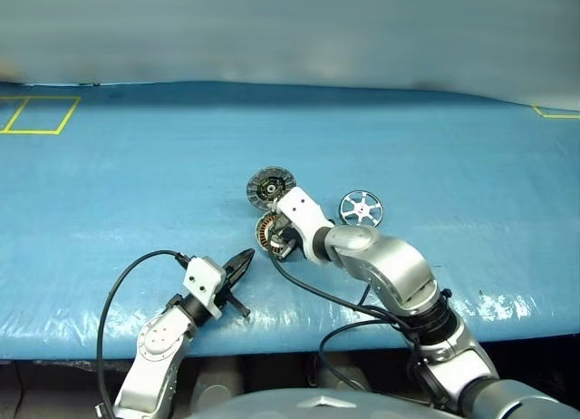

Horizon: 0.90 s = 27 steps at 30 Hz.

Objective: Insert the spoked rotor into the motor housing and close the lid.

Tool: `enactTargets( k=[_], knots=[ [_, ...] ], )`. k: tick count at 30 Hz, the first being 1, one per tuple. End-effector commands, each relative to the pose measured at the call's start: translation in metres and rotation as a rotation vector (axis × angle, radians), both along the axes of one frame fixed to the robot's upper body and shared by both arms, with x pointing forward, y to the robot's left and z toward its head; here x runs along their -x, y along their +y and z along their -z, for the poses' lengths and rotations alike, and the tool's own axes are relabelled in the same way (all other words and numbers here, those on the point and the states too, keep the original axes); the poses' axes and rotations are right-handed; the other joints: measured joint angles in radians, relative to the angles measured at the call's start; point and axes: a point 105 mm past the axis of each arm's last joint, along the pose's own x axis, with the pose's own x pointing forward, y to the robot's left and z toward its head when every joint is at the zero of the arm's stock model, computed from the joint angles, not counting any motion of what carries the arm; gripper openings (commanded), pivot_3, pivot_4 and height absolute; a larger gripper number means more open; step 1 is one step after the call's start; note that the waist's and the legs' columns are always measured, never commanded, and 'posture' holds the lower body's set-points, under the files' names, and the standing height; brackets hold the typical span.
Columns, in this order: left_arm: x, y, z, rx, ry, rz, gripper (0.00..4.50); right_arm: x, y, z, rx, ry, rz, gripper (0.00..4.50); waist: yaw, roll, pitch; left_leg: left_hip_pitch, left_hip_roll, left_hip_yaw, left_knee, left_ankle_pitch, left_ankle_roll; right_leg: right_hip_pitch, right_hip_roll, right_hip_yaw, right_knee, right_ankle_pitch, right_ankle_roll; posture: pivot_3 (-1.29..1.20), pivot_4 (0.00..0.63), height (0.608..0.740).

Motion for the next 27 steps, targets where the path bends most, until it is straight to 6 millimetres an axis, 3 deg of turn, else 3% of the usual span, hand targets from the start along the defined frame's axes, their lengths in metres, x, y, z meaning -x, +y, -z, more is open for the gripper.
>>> enactTargets(
  k=[1,10,15,22,27],
  knots=[
    [0.000,0.000,-0.002,-0.001,-0.012,-0.001,0.00,-0.002,0.002,-0.016,-0.044,-0.012,-0.013,0.02,0.000,0.000,0.000,0.000,0.000,0.000,0.000,0.000,0.000,0.000,0.000,0.000,0.000,0.000,0.000,0.00,0.150,0.740],
    [-0.002,0.001,-0.002,-0.011,-0.015,-0.001,0.00,0.006,0.007,-0.007,0.000,0.022,-0.100,0.02,-0.001,0.000,0.000,-0.001,0.000,0.000,0.000,0.000,0.000,-0.001,0.000,0.000,0.000,0.000,0.000,0.00,0.150,0.740],
    [-0.002,0.002,-0.002,-0.016,-0.016,-0.009,0.00,0.000,0.004,-0.025,-0.055,-0.034,-0.090,0.02,-0.002,0.000,0.000,-0.001,0.000,0.000,0.000,0.000,0.000,-0.001,0.000,0.000,0.000,0.000,0.000,0.00,0.150,0.740],
    [-0.001,0.003,-0.004,-0.015,-0.020,-0.010,0.00,-0.007,-0.027,-0.064,-0.161,-0.188,-0.023,0.02,0.003,0.000,0.001,-0.002,-0.001,0.000,0.000,0.000,0.000,-0.001,-0.001,0.000,-0.001,0.001,0.001,0.00,0.150,0.740],
    [-0.001,0.003,-0.005,-0.016,-0.021,-0.003,0.00,-0.016,-0.072,-0.058,-0.087,-0.234,0.127,0.02,0.005,0.000,0.001,-0.002,-0.001,0.000,0.000,0.000,0.000,-0.001,-0.001,0.000,-0.002,0.000,0.001,0.00,0.150,0.740]
  ],
)
